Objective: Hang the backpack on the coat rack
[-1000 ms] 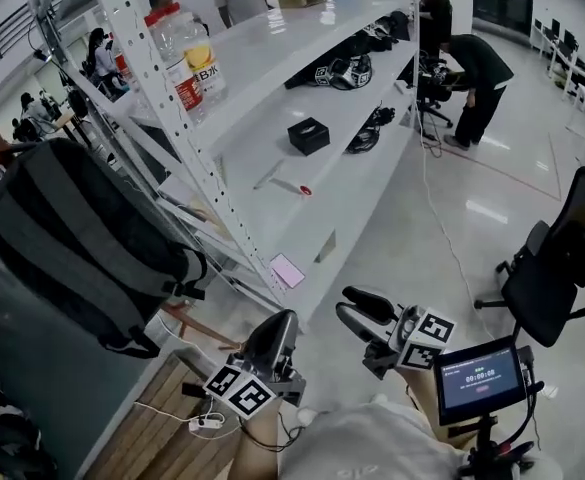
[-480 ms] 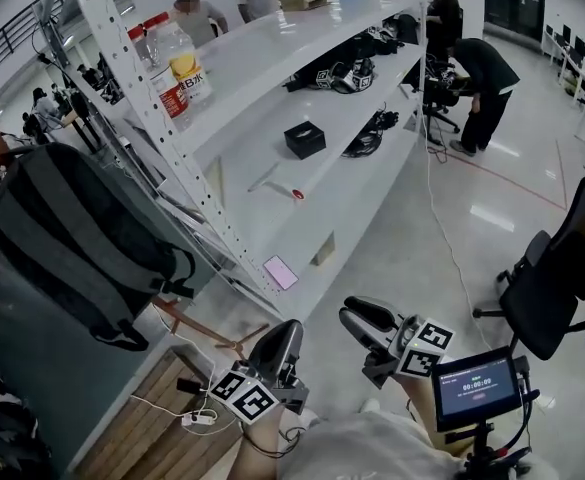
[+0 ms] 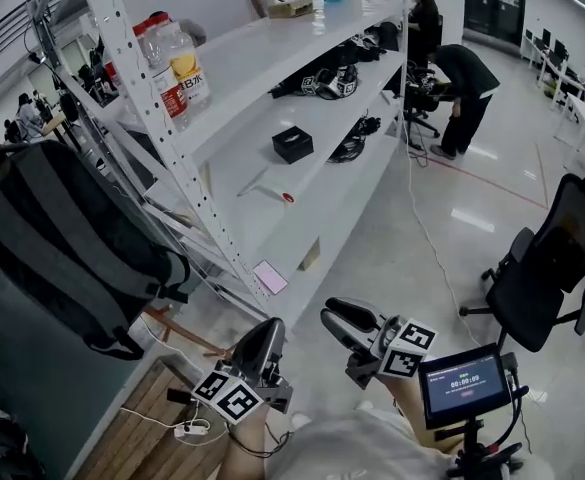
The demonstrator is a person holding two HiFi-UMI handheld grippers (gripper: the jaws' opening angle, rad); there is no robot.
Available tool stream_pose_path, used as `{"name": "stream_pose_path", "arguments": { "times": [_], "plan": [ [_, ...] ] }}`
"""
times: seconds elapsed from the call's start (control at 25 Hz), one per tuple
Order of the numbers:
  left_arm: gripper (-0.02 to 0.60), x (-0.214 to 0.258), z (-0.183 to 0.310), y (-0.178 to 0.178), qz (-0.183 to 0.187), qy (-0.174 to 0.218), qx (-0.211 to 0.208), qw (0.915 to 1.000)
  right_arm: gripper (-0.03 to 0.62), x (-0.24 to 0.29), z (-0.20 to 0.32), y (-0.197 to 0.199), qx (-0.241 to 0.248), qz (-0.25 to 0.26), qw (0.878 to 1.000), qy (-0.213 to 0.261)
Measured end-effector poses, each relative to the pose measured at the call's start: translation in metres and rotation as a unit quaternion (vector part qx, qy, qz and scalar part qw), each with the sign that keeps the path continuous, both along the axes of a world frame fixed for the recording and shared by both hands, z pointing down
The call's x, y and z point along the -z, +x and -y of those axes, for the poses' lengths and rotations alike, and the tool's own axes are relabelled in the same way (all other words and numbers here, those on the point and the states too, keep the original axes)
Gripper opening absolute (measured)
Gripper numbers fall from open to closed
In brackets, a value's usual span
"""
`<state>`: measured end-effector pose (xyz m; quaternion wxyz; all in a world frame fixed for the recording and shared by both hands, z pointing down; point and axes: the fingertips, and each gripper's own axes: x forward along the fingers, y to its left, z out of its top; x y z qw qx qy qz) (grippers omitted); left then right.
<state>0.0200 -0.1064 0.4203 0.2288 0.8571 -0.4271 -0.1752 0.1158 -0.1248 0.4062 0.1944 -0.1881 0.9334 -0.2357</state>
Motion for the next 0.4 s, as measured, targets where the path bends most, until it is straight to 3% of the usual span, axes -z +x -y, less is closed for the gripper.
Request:
{"name": "stream_pose_path", "arguments": {
  "times": [0.24, 0.4],
  "plan": [
    [0.006, 0.009, -0.011, -0.022, -0.019, 0.015, -0.019, 0.9995, 0.115, 0.004, -0.005, -0.031, 0.004, -0.002, 1.000, 0.010],
    [0.006, 0.010, -0.022, -0.031, 0.022, 0.027, -0.035, 0.9988, 0.115, 0.004, -0.014, -0.057, 0.010, -0.001, 1.000, 0.013]
  ]
}}
